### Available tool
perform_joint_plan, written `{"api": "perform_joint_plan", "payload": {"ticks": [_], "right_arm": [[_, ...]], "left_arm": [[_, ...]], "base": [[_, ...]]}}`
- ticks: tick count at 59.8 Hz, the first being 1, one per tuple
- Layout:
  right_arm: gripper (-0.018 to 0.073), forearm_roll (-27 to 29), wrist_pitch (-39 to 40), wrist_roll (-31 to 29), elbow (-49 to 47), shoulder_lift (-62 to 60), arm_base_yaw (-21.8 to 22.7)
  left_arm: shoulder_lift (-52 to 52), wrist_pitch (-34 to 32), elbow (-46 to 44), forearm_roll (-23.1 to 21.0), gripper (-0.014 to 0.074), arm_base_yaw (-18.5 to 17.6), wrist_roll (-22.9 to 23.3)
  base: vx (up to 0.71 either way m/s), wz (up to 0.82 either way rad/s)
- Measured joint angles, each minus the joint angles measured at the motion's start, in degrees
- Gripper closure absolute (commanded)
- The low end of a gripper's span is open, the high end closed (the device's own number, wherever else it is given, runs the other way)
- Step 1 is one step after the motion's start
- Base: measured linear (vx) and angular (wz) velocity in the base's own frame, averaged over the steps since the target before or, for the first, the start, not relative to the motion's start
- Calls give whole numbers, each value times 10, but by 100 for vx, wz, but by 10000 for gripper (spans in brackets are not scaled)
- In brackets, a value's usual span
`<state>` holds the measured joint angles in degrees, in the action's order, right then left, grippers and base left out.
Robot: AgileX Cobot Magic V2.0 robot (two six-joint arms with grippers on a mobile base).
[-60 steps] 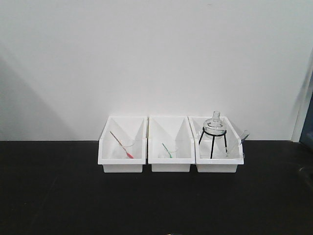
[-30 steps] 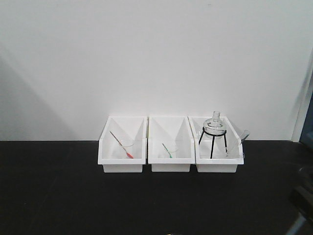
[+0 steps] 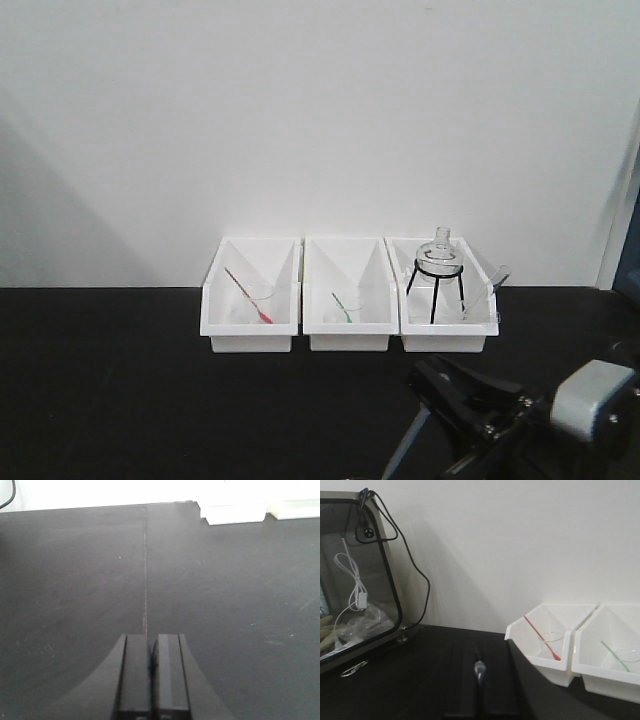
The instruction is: Grab transparent chemical and place on left bench
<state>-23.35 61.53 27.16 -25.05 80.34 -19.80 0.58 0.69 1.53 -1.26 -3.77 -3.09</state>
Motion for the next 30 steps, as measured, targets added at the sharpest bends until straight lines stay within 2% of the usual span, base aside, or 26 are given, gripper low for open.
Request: {"api": "perform_joint_plan", "payload": {"ticks": [9,18,25,30], "right_arm": [[559,-34,33,0,-22,107,0],[531,-39,33,-1,-27,180,0],[450,-42,33,-11,-27,205,0],[351,-47,33,-15,-27,209,0]], "left_arm": [[0,0,0,0,600,0,0],[0,0,0,0,600,0,0],[0,0,0,0,600,0,0],[0,0,0,0,600,0,0]], "base": [[0,0],[0,0],[0,0],[0,0]]}}
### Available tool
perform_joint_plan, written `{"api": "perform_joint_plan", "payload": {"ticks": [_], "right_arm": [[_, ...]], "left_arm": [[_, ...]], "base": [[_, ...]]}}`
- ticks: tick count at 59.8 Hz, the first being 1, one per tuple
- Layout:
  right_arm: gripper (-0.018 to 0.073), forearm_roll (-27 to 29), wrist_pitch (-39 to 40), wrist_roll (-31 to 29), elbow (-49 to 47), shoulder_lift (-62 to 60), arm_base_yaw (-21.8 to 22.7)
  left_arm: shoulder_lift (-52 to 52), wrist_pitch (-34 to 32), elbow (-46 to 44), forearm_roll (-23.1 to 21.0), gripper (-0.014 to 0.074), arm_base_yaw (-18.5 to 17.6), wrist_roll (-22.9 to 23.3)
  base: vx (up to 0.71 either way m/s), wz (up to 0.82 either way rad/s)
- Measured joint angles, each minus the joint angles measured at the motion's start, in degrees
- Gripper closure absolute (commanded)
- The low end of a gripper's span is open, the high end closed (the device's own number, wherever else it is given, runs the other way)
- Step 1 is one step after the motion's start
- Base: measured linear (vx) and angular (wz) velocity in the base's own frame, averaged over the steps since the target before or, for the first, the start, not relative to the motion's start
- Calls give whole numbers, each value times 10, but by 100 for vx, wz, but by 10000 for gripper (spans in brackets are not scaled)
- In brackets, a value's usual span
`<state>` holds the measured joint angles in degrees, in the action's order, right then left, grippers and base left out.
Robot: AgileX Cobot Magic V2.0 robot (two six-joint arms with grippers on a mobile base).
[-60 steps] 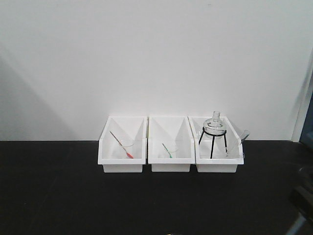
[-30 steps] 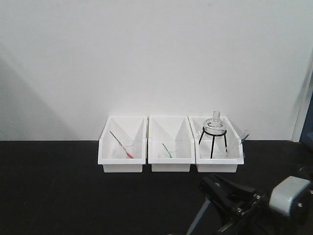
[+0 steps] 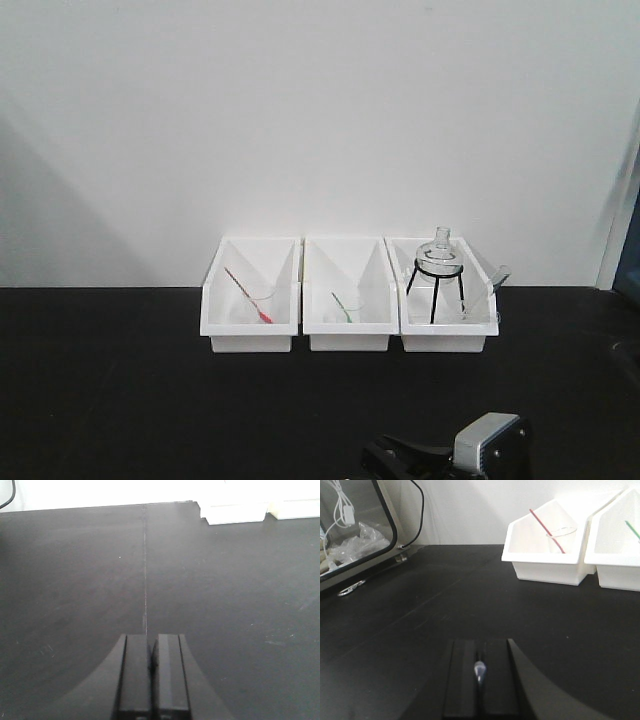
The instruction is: Grab transparent chemical and place on left bench
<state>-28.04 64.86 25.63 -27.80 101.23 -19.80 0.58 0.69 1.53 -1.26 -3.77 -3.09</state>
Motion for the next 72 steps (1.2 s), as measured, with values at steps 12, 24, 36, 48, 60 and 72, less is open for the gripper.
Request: {"api": "perform_joint_plan", "payload": {"ticks": [12,24,36,48,60,72], "right_arm": [[86,-9,1,-2,-1,0,0],[-33,-9,1,-2,-1,0,0],[-13,-10,0,-2,-1,-31,0],[153,-11,0,4,-1,-128,0],[575,-29,-162,53,-1,-295,0],[566,-88,-455,128,1,-481,0]], "left_arm": [[0,0,0,0,600,0,0],[0,0,0,0,600,0,0],[0,0,0,0,600,0,0],[0,0,0,0,600,0,0],[0,0,0,0,600,0,0],[0,0,0,0,600,0,0]], "base": [[0,0],[0,0],[0,0],[0,0],[0,0],[0,0]]}}
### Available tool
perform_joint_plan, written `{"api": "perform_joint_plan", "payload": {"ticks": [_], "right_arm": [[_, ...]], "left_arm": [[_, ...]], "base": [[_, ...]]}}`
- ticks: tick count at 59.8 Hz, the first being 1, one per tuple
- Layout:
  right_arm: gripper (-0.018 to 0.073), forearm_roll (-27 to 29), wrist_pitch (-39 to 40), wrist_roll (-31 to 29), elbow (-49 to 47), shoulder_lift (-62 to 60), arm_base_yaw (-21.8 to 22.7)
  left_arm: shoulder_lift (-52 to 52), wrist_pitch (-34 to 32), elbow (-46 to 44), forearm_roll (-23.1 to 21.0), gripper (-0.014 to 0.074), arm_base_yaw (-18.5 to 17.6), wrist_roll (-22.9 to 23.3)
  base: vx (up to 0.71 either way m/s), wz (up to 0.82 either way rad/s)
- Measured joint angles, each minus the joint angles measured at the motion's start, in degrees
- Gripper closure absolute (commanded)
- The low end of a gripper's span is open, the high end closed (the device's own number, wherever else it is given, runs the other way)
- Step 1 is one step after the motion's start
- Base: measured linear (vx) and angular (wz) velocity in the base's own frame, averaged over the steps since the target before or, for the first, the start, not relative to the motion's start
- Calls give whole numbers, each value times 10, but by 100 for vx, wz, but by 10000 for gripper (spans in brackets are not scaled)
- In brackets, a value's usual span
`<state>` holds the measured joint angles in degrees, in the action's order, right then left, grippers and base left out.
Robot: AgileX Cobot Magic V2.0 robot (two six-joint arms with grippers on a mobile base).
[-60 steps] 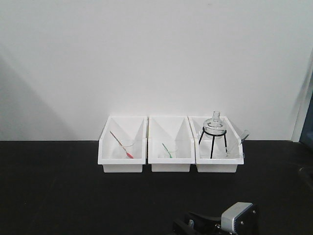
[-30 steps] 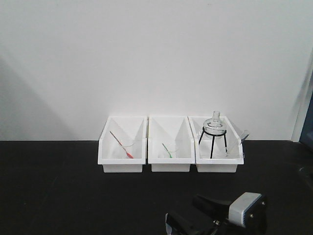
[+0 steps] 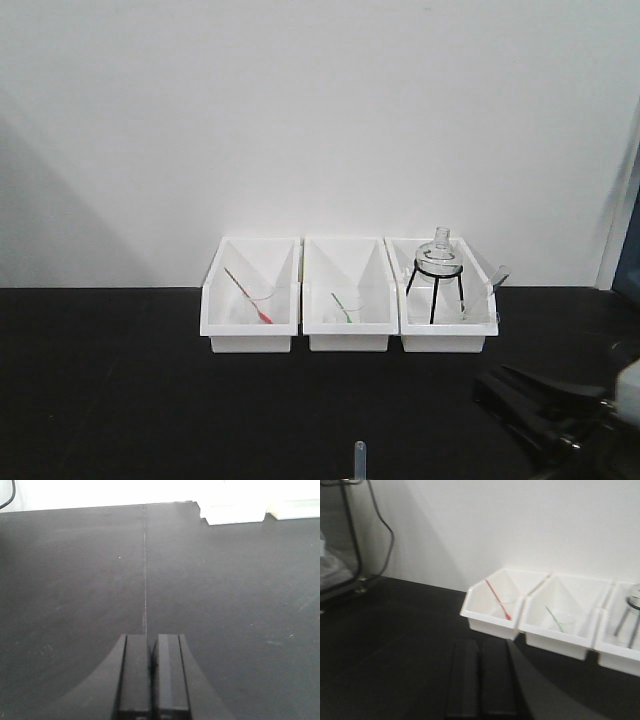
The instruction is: Grab transparent chemical and place on left bench
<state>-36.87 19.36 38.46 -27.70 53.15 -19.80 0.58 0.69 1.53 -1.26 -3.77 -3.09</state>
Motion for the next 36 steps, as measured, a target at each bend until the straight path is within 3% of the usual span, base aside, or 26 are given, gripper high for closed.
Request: {"api": "perform_joint_plan", "payload": {"ticks": [9,17,36], "right_arm": [[566,-41,-169,46,0,-130,0],[566,-43,-261,52,0,-209,0],[566,-43,-320,52,0,-282,0]], "left_arm": [[0,0,0,0,600,0,0],[0,0,0,0,600,0,0],[0,0,0,0,600,0,0]], "base": [[0,0],[0,0],[0,0]]}}
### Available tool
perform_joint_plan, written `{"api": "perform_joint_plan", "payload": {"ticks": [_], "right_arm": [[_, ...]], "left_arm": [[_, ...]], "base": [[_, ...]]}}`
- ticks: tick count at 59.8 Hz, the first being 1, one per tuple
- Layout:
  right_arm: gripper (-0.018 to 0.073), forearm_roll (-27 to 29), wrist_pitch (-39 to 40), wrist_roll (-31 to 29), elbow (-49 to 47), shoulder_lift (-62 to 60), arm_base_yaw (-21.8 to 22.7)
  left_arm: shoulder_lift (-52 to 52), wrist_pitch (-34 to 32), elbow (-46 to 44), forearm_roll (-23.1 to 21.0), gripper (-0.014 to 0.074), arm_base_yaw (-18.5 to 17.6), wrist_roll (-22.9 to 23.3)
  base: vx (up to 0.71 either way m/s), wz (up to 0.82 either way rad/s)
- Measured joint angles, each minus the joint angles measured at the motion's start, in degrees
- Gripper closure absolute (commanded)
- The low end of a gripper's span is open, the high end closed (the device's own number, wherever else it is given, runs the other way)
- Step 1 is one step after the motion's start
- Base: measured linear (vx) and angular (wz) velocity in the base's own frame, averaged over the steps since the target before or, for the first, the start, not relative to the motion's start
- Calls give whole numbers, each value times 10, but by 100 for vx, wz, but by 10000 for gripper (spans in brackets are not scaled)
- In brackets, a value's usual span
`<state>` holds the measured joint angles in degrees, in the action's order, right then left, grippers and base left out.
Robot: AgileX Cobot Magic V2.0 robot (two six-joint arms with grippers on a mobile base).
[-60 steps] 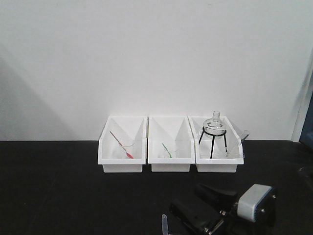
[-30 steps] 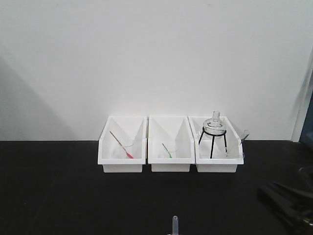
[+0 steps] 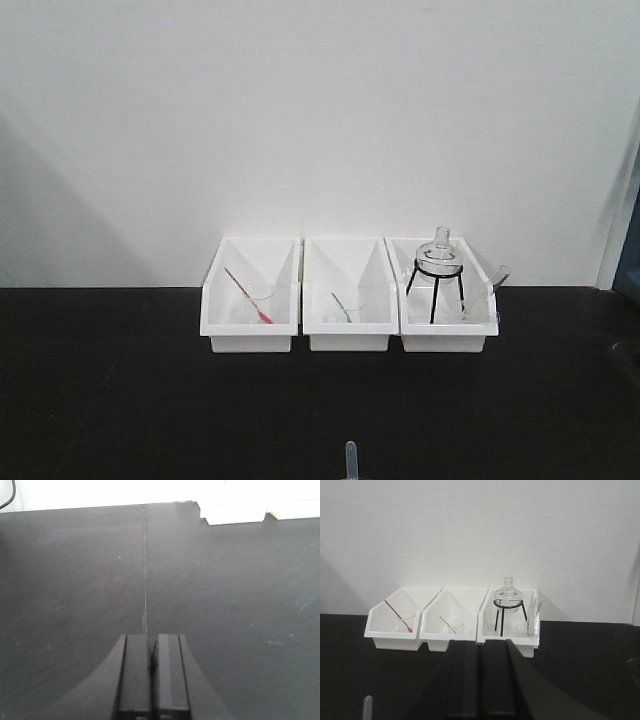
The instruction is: Grab transparent chemical and place on left bench
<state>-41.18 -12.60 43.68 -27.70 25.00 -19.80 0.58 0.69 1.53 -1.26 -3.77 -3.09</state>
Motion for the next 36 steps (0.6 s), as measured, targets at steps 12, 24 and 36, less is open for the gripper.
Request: {"api": "perform_joint_plan", "payload": {"ticks": [12,24,36], "right_arm": [[566,1,-5,0,0,0,0],[566,2,-5,0,0,0,0],[566,2,-5,0,0,0,0]], "left_arm": [[0,0,0,0,600,0,0],[0,0,0,0,600,0,0],[0,0,0,0,600,0,0]], "base": [[0,0],[0,0],[0,0]]}}
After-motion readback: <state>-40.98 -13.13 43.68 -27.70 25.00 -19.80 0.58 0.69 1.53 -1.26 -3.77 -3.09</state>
